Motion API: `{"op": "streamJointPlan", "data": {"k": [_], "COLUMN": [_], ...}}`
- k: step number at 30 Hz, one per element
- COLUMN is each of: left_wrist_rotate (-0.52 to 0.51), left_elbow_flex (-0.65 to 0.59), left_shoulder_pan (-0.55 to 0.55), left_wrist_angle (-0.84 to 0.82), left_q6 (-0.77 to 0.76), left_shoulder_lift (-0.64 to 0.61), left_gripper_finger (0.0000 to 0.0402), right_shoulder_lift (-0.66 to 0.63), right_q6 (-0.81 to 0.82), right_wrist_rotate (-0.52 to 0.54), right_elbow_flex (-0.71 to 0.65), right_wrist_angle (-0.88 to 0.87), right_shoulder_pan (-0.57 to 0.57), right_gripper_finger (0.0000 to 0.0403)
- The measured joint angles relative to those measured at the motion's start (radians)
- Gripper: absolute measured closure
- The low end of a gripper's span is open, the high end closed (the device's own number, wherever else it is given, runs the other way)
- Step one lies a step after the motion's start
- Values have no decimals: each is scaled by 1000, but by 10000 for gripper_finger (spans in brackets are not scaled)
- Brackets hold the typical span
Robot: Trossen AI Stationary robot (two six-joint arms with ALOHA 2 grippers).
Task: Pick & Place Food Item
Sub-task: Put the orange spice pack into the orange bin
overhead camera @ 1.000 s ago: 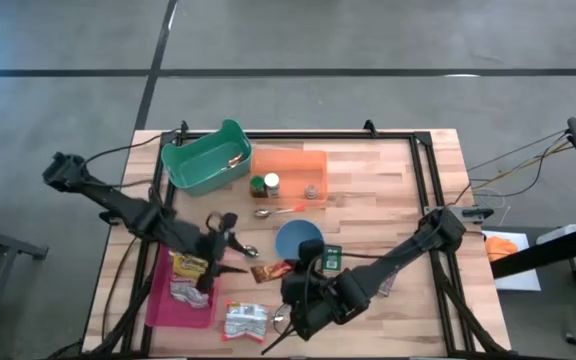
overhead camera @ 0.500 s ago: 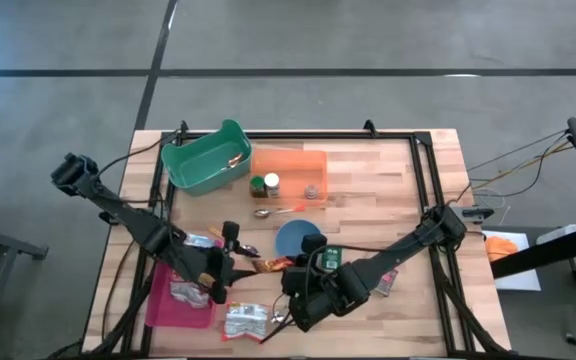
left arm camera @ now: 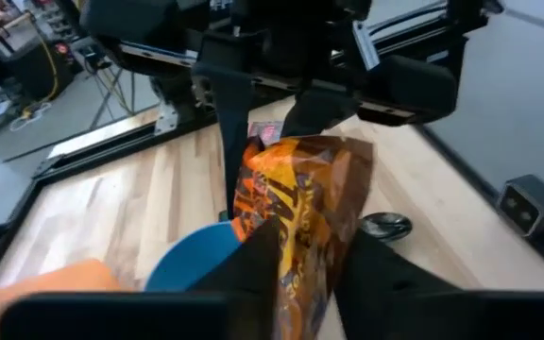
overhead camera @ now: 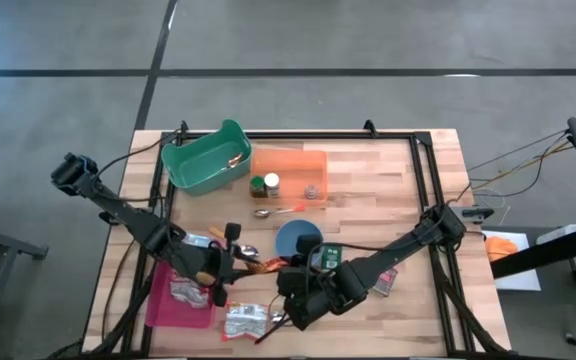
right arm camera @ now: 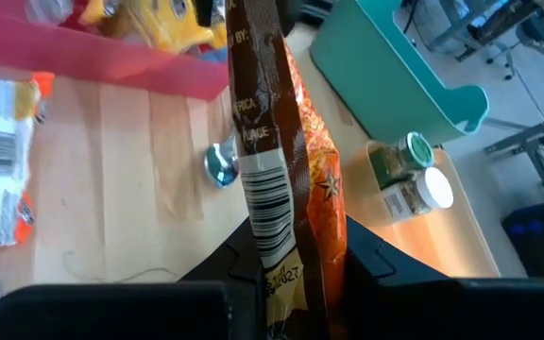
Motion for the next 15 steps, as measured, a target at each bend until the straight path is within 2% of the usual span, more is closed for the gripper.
{"op": "streamJointPlan", "data": {"k": [3, 7, 15], "left_wrist_rotate": [4, 4, -32], "left_elbow_flex": [0, 0, 2], "left_shoulder_pan": [0, 0, 0], "left_wrist_angle": [1, -3, -69], "left_q6": [-21, -53, -104], "left_shoulder_lift": [0, 0, 0], "left_gripper_finger": [384, 398, 400], "right_shoulder_lift": [0, 0, 0], "right_q6": [-33, -51, -56], "right_wrist_rotate": [1, 2, 11], "right_elbow_flex": [-1, -5, -44], "right_wrist_angle": [32, 45, 76], "right_shoulder_pan": [0, 1, -4], "right_gripper_finger": [345, 335, 177]}}
